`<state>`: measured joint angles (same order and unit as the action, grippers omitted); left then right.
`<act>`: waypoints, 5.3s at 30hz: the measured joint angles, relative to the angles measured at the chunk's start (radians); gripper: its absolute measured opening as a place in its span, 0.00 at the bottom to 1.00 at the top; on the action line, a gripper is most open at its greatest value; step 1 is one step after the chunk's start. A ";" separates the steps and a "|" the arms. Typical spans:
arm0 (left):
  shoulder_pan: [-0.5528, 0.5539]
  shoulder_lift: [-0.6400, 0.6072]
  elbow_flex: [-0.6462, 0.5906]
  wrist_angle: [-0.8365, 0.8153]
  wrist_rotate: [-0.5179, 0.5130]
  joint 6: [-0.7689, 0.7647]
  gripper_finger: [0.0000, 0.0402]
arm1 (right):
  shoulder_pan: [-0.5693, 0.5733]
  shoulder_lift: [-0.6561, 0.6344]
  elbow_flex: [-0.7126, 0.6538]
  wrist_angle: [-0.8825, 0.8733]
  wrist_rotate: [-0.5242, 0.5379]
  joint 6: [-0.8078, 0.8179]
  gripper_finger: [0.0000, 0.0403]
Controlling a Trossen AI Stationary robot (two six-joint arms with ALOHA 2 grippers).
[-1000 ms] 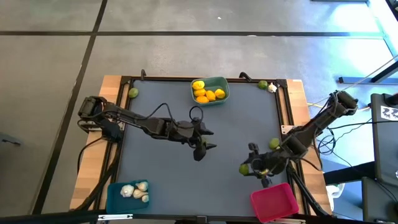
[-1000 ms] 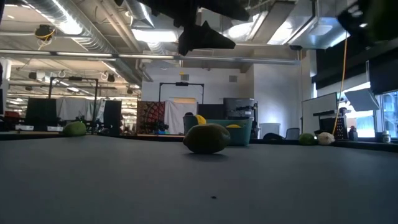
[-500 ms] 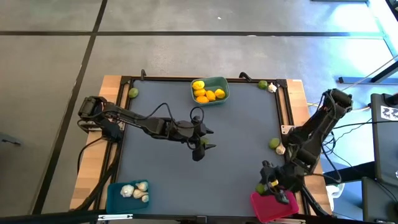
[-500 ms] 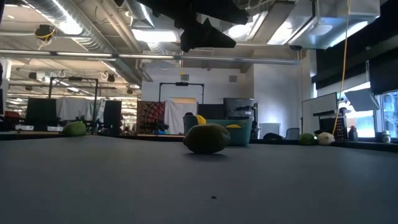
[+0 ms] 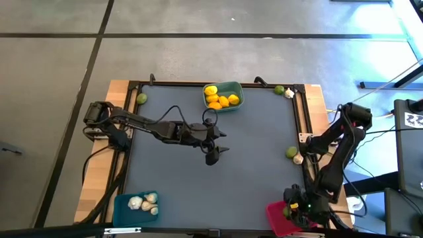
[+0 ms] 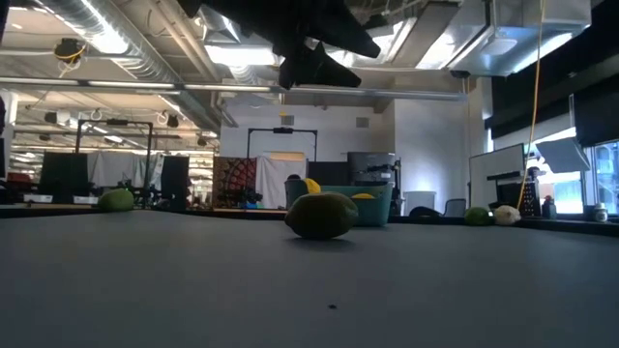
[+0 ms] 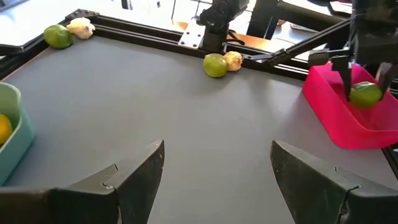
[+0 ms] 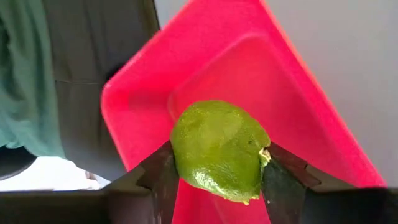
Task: Sort produce into baskets
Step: Put the green lime into the pink bin
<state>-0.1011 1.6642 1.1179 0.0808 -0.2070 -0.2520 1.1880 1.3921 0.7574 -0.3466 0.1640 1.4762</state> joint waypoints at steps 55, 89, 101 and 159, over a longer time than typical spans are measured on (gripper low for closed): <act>-0.001 0.063 0.000 -0.274 -0.045 0.181 0.72 | -0.197 -0.114 0.001 -0.022 0.166 -0.480 0.63; 0.017 0.271 0.000 -0.272 -0.036 0.143 0.47 | -0.202 -0.114 0.002 -0.023 0.195 -0.540 0.63; 0.009 0.153 0.053 -0.277 -0.048 0.097 0.51 | -0.201 -0.114 0.001 -0.024 0.237 -0.555 0.63; -0.120 0.111 0.126 0.254 -0.045 0.015 0.53 | -0.608 -0.260 0.001 0.527 0.503 -1.327 0.63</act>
<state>-0.2206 1.7752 1.2442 0.3347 -0.2520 -0.2367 0.5803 1.1324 0.7582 0.1807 0.6668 0.1494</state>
